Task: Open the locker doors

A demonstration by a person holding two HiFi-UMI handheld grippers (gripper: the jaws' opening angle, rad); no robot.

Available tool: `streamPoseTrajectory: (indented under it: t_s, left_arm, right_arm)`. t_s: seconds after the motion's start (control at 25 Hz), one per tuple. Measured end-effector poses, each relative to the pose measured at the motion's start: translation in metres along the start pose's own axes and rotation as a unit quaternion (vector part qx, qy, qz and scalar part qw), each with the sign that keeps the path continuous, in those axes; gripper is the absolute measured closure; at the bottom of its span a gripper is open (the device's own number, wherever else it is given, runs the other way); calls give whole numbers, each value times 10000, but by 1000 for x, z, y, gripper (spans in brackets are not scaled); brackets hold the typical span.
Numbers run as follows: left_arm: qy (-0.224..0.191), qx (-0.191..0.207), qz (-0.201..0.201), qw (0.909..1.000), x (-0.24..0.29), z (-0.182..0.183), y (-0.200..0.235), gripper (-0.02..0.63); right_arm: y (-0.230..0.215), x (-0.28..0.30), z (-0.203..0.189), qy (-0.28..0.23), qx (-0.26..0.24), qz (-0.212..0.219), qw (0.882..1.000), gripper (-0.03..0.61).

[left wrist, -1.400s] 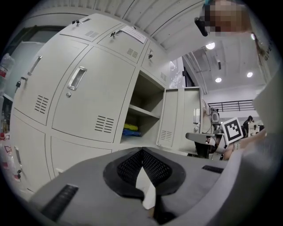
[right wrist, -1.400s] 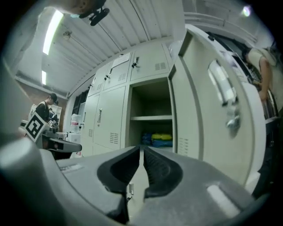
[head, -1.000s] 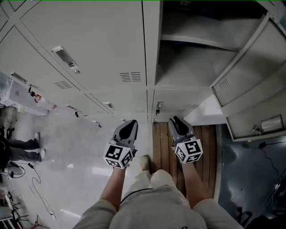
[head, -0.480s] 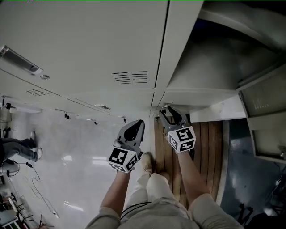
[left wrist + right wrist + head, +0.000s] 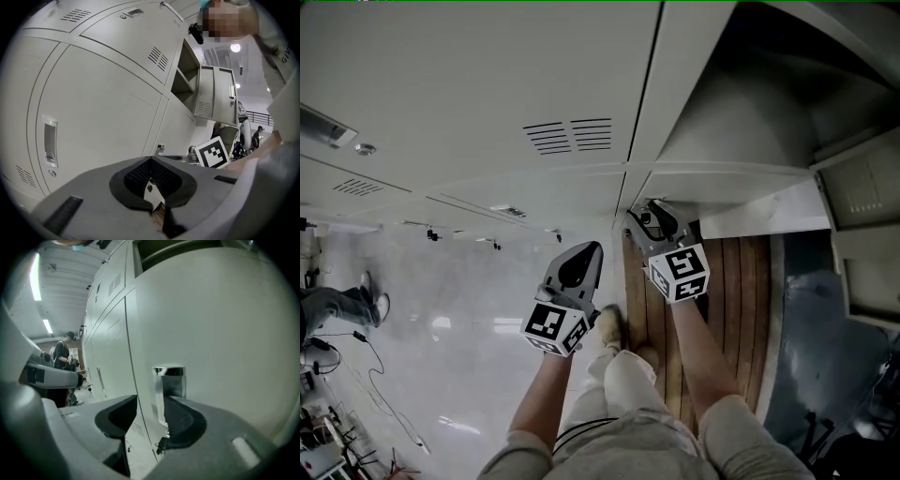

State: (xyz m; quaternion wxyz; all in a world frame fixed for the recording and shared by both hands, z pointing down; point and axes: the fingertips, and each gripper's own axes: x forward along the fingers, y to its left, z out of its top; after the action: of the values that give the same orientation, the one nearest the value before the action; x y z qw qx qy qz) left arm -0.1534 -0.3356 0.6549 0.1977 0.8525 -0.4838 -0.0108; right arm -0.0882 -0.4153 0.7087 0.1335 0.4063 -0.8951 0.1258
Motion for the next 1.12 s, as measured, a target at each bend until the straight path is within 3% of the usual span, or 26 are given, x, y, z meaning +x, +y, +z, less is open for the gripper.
streamPoseTrajectory:
  t_s: [0.6, 0.76, 1.12]
  left_arm:
    - [-71, -131, 47, 9999, -9, -15, -20, 615]
    - [-112, -83, 180, 9997, -22, -21, -32, 615]
    - [-175, -22, 401, 9990, -41, -41, -76, 615]
  right_arm:
    - [21, -60, -23, -127, 280, -621, 9976, 410]
    - [21, -86, -32, -199, 192, -933, 9953, 450]
    - [22, -144, -54, -229, -57, -478, 9986, 457]
